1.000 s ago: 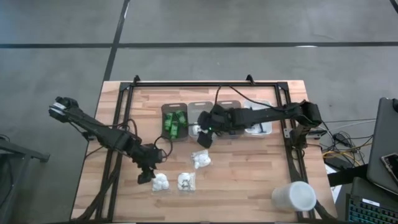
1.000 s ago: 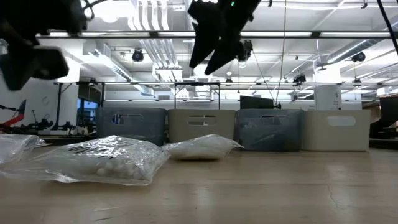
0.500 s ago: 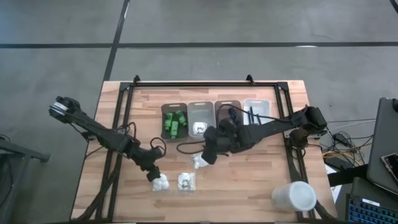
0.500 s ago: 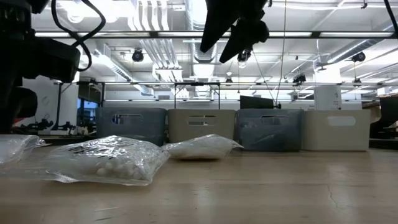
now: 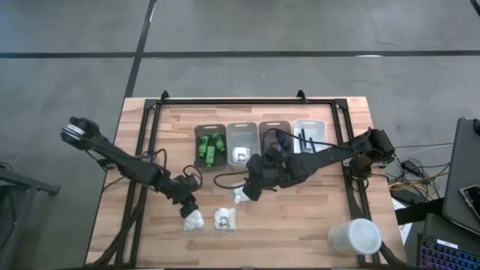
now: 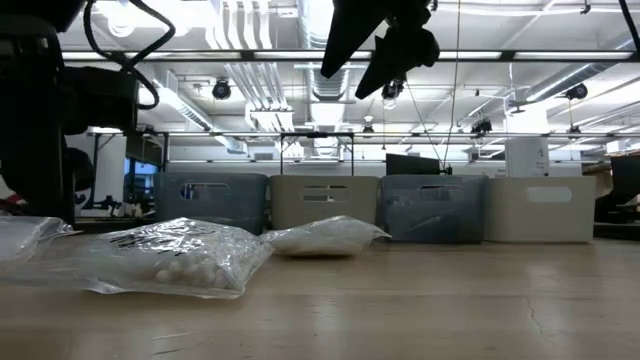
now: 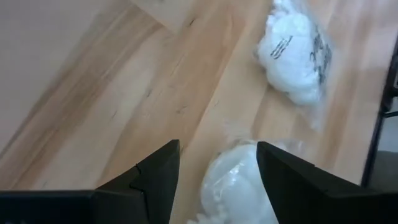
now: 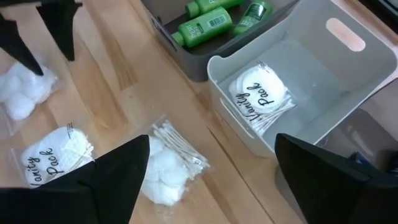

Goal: Pick & Place Travel size toiletries
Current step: Put the cotton pack into the gray bin

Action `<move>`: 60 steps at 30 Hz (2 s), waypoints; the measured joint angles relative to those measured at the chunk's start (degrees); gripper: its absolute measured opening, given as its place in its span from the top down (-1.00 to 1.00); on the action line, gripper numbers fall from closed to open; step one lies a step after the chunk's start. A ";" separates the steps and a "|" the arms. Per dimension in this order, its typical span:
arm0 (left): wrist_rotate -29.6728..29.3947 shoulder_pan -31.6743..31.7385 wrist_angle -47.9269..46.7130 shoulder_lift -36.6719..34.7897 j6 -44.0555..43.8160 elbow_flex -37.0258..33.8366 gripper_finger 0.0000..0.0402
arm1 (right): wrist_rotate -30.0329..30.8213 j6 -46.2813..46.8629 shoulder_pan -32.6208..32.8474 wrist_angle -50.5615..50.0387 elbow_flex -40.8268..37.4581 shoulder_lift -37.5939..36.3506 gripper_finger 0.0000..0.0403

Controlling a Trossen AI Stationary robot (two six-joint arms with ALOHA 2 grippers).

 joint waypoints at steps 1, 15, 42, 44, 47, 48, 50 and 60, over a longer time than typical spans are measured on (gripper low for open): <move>0.02 0.00 0.89 0.84 0.34 -0.01 -0.09 | 0.00 0.17 -0.01 0.00 0.00 0.00 -0.72; 10.93 -0.26 11.54 10.49 3.14 0.12 -0.05 | -0.04 0.83 -0.01 0.02 0.00 0.04 -0.65; 4.07 2.93 7.05 2.20 4.68 5.63 0.99 | 12.72 -2.54 4.10 -2.06 8.01 -7.82 -0.13; 0.46 4.63 7.66 -0.56 4.74 5.63 0.99 | 13.42 -2.21 4.75 -3.41 8.02 -9.02 -0.12; -3.95 8.72 10.87 -4.34 6.17 5.61 0.99 | 13.77 -1.95 5.55 -3.30 7.72 -11.25 -0.10; -4.39 10.47 13.18 -5.34 6.92 5.64 0.99 | 14.31 -1.94 5.77 -3.20 7.72 -11.98 -0.09; -4.87 14.32 17.34 -6.23 8.34 5.79 0.99 | 16.29 -1.85 6.69 -3.18 7.61 -12.91 -0.09; -8.58 27.98 21.85 2.84 17.05 18.33 0.99 | 22.45 0.56 9.94 -3.39 7.48 -16.53 -0.07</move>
